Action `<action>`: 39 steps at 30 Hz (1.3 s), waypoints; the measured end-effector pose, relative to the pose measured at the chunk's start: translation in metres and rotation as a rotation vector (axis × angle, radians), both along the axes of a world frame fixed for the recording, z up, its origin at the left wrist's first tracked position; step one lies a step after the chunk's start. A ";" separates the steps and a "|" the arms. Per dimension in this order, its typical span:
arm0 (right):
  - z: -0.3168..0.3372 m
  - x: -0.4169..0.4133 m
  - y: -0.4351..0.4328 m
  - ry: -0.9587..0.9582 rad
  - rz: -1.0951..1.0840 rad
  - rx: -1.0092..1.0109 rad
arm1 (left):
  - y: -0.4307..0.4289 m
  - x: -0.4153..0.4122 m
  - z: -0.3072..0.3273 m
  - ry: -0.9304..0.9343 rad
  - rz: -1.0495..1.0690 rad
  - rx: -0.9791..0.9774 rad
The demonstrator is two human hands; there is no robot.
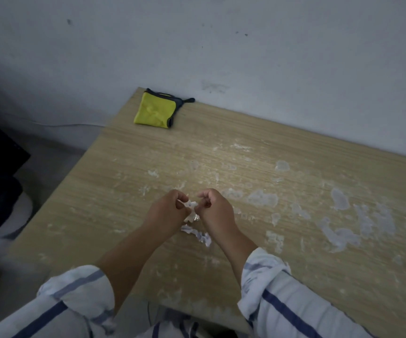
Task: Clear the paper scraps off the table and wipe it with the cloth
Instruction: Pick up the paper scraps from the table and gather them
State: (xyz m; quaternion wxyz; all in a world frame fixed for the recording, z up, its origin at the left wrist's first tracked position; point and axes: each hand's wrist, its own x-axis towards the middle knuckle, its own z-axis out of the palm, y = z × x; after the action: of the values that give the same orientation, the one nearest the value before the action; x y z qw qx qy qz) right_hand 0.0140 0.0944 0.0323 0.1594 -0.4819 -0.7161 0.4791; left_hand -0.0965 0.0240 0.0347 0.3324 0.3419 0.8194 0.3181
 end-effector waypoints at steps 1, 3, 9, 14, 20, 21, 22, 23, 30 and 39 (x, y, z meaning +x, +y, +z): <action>-0.001 -0.004 -0.003 -0.014 0.004 0.012 | -0.002 -0.003 -0.001 0.015 -0.008 -0.022; -0.004 -0.010 -0.007 -0.032 0.002 0.016 | -0.005 -0.007 -0.004 0.042 -0.006 -0.052; -0.014 -0.015 -0.013 -0.096 0.023 0.104 | -0.014 -0.021 -0.013 0.112 0.033 -0.071; -0.019 -0.019 -0.018 -0.131 0.101 0.174 | -0.017 -0.023 -0.019 0.141 -0.036 -0.086; -0.018 -0.025 -0.022 -0.210 0.245 0.244 | -0.016 -0.016 -0.022 0.141 -0.085 -0.095; -0.017 -0.026 -0.022 -0.227 0.260 0.251 | -0.014 -0.015 -0.022 0.150 -0.081 -0.100; -0.017 -0.027 -0.022 -0.245 0.275 0.261 | -0.013 -0.014 -0.022 0.155 -0.077 -0.106; -0.016 -0.028 -0.022 -0.264 0.286 0.277 | -0.012 -0.014 -0.022 0.158 -0.075 -0.112; -0.018 -0.027 -0.018 -0.398 0.261 0.459 | -0.007 -0.013 -0.023 0.187 -0.077 -0.142; 0.001 0.008 0.000 -0.293 0.175 -0.017 | -0.007 -0.015 -0.021 0.137 -0.037 -0.119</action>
State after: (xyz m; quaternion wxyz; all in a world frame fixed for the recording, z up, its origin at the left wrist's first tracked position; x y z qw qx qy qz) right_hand 0.0222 0.0941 0.0335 0.0068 -0.4838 -0.7667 0.4219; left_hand -0.1112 0.0167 0.0134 0.3011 0.3574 0.8512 0.2389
